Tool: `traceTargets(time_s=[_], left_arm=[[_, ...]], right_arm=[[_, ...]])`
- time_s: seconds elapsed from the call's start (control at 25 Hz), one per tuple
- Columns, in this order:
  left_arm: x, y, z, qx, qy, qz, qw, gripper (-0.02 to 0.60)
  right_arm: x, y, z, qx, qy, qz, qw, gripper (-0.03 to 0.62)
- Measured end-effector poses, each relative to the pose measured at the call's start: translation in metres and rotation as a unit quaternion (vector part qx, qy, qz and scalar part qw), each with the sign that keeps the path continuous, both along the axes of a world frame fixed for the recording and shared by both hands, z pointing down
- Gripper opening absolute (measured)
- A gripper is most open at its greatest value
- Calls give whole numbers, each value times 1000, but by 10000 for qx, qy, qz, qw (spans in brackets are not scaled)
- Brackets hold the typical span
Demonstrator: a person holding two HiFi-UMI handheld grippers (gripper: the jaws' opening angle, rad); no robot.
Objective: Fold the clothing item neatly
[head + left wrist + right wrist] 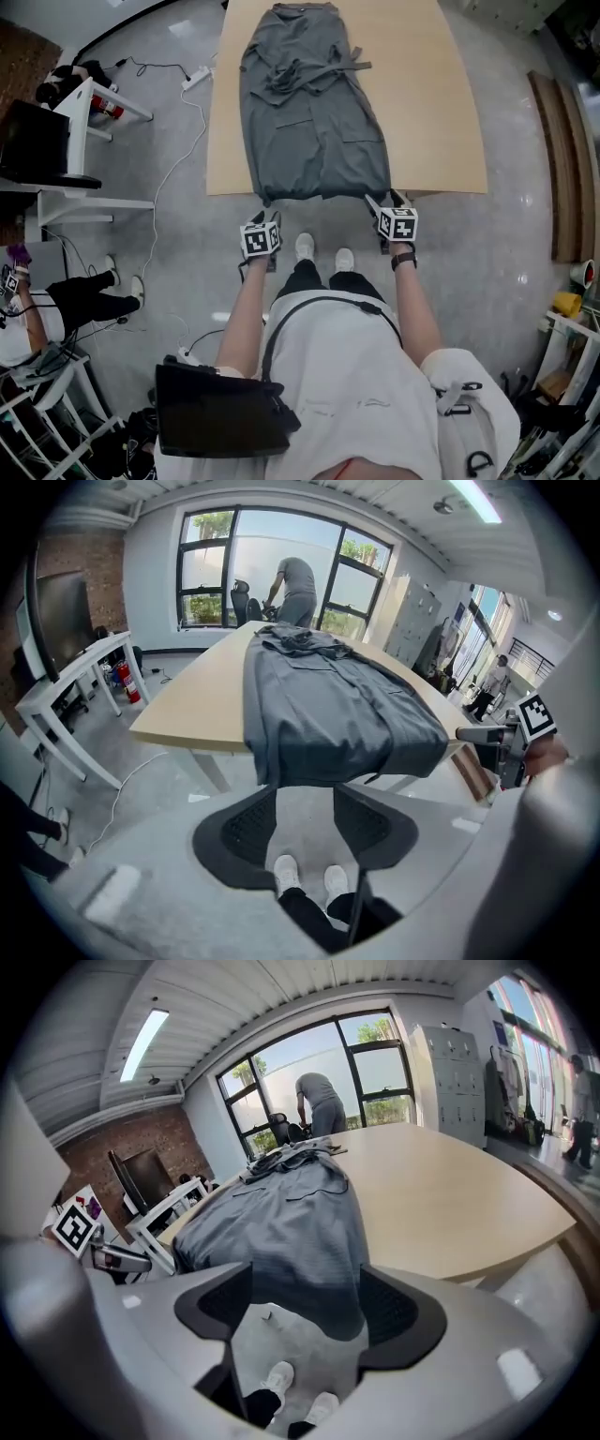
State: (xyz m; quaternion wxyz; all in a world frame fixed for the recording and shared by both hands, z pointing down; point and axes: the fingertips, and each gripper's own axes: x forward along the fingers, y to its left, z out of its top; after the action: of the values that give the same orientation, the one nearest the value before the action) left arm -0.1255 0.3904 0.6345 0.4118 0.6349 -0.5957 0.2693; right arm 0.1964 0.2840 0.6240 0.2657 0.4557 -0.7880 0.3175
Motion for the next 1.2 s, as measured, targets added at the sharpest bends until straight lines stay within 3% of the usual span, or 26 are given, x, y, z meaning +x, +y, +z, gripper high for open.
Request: traceTargets(time_s=[0.16, 0.28, 0.48, 0.6, 0.72, 0.8, 0.92, 1.0, 1.08, 1.16, 1.2], left_arm=[[-21, -21, 13, 95, -77, -3, 9999, 254], [-26, -31, 35, 42, -169, -5, 9998, 258], [-31, -50, 56, 38, -67, -432, 9990, 252], [-20, -55, 60, 20, -26, -382, 9993, 173], [-4, -52, 59, 30, 203, -396, 9990, 37], [9, -51, 52, 2, 294, -209, 9994, 23], [27, -50, 36, -9, 54, 490, 9988, 21], [35, -46, 25, 57, 62, 687, 9976, 20], [40, -39, 16, 130, 264, 584, 9979, 20], [46, -30, 9, 170, 489, 467, 9976, 20], [50, -25, 5, 183, 583, 463, 9971, 20]], right_arm=[[-5, -5, 9, -52, 311, -134, 9994, 353], [-7, -3, 22, -147, 506, -238, 9983, 353], [-3, -2, 29, 230, 1221, -194, 9921, 319], [-7, 4, 40, 400, 2107, -663, 9745, 321], [-6, 0, 52, 495, 2662, -612, 9607, 292], [-11, -8, 57, 505, 2951, -934, 9496, 274], [-19, -16, 62, 602, 3277, -1565, 9298, 260], [-26, -13, 60, 763, 3129, -1718, 9310, 203], [-36, -4, 50, 659, 2337, -1492, 9585, 63], [-48, 10, 41, 229, 1107, -1046, 9881, 44], [-53, 19, 39, 39, 646, -930, 9936, 44]])
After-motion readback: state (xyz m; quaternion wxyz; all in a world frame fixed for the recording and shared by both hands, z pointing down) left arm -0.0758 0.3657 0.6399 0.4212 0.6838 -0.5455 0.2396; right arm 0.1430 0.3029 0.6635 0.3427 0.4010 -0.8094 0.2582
